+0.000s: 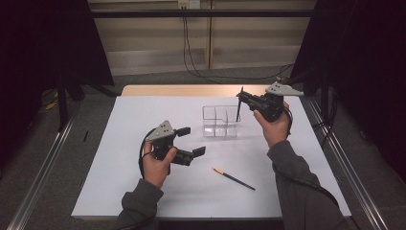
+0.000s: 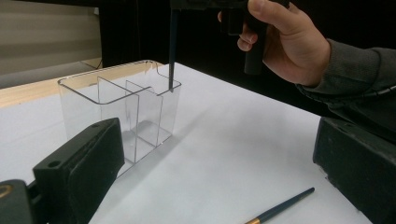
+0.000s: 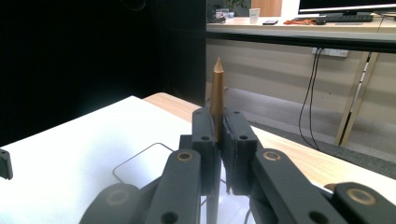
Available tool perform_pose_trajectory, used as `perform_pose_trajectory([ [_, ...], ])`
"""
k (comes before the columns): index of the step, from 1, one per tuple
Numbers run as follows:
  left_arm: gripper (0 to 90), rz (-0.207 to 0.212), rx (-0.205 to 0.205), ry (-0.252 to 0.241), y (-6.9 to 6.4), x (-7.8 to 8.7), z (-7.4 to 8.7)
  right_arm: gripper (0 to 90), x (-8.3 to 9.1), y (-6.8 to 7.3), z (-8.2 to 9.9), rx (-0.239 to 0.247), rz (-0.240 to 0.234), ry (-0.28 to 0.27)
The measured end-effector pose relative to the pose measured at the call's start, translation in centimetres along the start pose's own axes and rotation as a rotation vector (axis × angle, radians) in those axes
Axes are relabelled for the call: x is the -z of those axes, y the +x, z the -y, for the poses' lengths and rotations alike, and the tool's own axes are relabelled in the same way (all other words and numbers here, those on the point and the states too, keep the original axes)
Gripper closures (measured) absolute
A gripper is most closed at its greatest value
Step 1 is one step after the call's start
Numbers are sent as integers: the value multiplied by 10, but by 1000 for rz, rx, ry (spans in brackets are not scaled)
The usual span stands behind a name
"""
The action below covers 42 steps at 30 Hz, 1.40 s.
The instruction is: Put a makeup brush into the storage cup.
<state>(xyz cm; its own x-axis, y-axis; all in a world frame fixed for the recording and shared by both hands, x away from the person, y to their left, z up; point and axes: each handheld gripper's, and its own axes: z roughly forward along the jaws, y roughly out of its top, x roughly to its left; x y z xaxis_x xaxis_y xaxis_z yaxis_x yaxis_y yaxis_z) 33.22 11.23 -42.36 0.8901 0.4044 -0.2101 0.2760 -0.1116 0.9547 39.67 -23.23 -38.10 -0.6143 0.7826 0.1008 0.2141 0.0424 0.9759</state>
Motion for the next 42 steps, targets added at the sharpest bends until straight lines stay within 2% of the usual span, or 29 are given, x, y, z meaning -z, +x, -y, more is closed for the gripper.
perform_pose_trajectory([
  [21, 20, 2, -14, 11, 0, -1, 0, 841, 0, -3, 15, 2, 12, 24],
  [24, 20, -2, -6, 5, -1, -1, 0, 840, 0, -3, 16, 8, 11, 25],
  [26, 20, -1, -15, 13, 0, -1, 0, 840, 0, -2, 17, 2, 11, 29],
  [34, 22, -3, -18, 2, -1, 0, 0, 839, -2, -2, 27, -3, 18, 50],
  [42, 22, -3, -18, 5, -2, -1, 0, 838, -2, -2, 30, -2, 14, 58],
])
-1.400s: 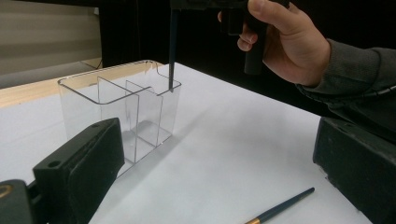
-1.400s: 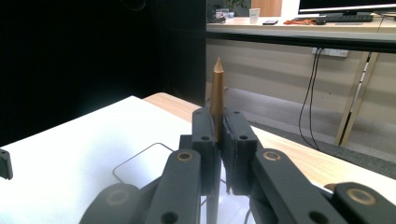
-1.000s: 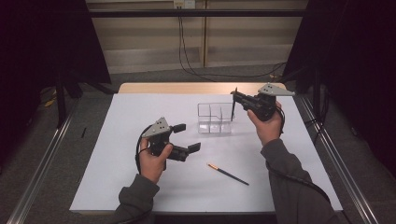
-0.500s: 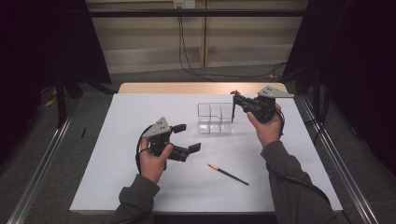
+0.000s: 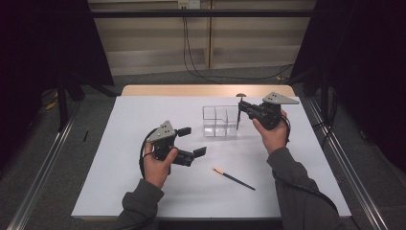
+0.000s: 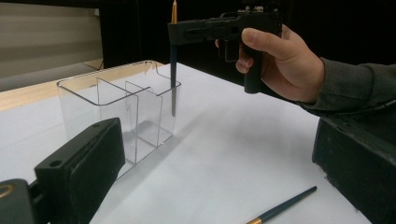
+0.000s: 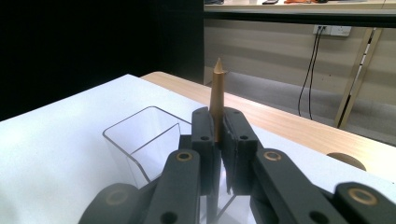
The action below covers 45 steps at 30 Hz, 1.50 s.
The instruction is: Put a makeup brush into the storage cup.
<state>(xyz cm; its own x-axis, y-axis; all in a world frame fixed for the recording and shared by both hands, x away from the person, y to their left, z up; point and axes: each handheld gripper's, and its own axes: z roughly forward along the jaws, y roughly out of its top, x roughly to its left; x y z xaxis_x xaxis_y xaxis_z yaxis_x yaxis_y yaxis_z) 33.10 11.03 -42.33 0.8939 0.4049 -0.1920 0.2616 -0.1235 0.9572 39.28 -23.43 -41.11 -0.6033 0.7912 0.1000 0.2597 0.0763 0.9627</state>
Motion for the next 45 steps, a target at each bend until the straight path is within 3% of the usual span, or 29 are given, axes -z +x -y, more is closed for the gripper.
perform_pose_trajectory([
  [33, 27, -7, -7, 3, 1, 1, 0, 832, 0, 0, 12, 15, 13, 51],
  [45, 28, -13, -4, 6, 1, 1, 0, 778, 6, -2, 14, 11, 23, 56],
])
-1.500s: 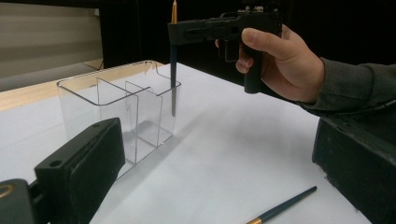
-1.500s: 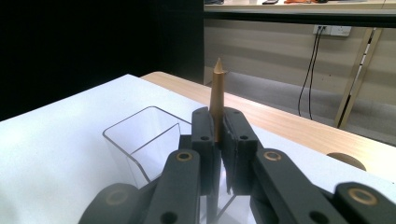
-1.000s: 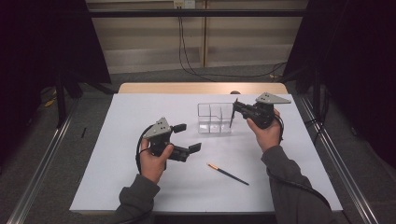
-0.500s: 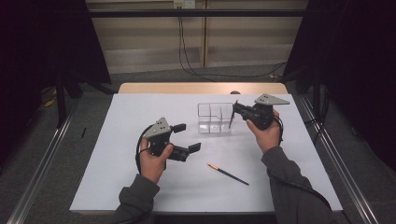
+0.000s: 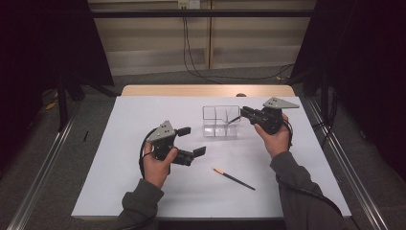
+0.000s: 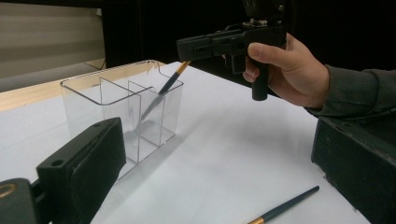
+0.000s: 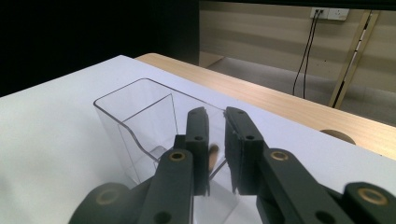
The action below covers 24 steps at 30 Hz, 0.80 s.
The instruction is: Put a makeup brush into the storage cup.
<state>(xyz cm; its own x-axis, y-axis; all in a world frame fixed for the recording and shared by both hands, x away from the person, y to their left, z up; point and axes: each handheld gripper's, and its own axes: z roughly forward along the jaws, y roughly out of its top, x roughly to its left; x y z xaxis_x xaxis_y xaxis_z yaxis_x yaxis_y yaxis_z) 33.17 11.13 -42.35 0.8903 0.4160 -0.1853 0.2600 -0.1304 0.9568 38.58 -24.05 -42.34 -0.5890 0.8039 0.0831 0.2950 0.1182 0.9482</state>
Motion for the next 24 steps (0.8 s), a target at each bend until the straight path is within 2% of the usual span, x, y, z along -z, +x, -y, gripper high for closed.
perform_pose_trajectory([
  [5, 29, -1, 2, 1, 0, 0, 0, 733, 2, 0, 1, -4, 4, 2],
  [9, 29, 2, 0, 5, 1, 0, 1, 635, 6, 1, 1, -24, 11, -9],
  [16, 29, 0, -1, 3, 0, 0, 0, 545, 9, 3, 2, -27, 17, -7],
  [18, 29, 6, -5, 1, 0, 0, 0, 487, 11, 4, 2, -33, 16, -12],
  [24, 29, 1, -3, 0, 0, 0, 0, 423, 12, 6, 4, -42, 12, -20],
])
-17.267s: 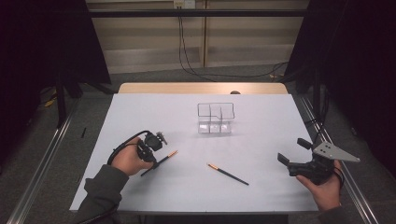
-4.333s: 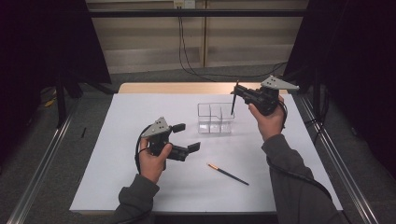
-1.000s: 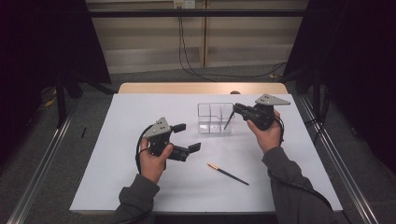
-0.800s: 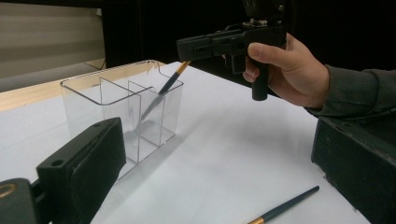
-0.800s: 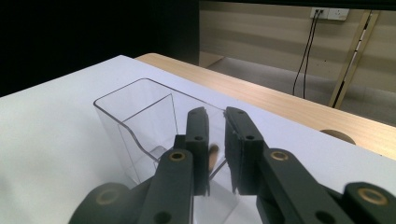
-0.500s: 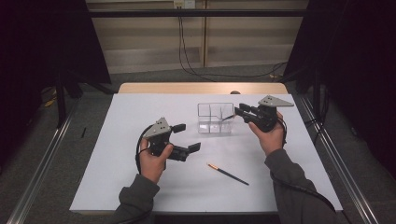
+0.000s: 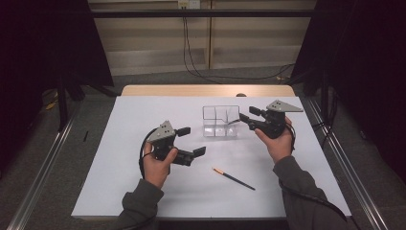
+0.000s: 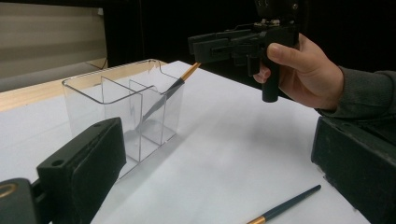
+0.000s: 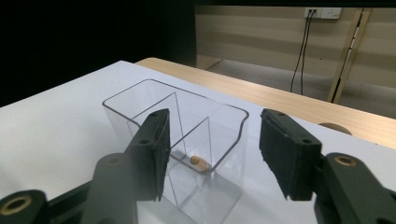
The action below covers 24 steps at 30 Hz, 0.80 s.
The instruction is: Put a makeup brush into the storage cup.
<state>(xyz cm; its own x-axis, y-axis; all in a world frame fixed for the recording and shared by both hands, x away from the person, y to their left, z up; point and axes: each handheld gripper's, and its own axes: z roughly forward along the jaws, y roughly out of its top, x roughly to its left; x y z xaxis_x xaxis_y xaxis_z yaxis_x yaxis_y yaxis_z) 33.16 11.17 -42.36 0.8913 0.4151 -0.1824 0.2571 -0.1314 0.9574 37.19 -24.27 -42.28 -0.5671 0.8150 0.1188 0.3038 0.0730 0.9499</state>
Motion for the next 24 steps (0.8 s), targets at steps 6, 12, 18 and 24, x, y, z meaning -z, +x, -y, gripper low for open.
perform_pose_trajectory([
  [6, 29, -1, 0, 0, 0, 0, 0, 363, 2, 4, 1, -3, -8, -4],
  [12, 29, 0, -1, 2, 0, 1, 0, 321, 6, 7, 2, -3, -10, -4],
  [18, 28, -1, -7, 8, 1, 1, 0, 277, 9, 10, 3, -5, -18, -5],
  [24, 29, 0, -3, 6, 1, 0, 1, 234, 11, 13, 3, -6, -26, -6],
])
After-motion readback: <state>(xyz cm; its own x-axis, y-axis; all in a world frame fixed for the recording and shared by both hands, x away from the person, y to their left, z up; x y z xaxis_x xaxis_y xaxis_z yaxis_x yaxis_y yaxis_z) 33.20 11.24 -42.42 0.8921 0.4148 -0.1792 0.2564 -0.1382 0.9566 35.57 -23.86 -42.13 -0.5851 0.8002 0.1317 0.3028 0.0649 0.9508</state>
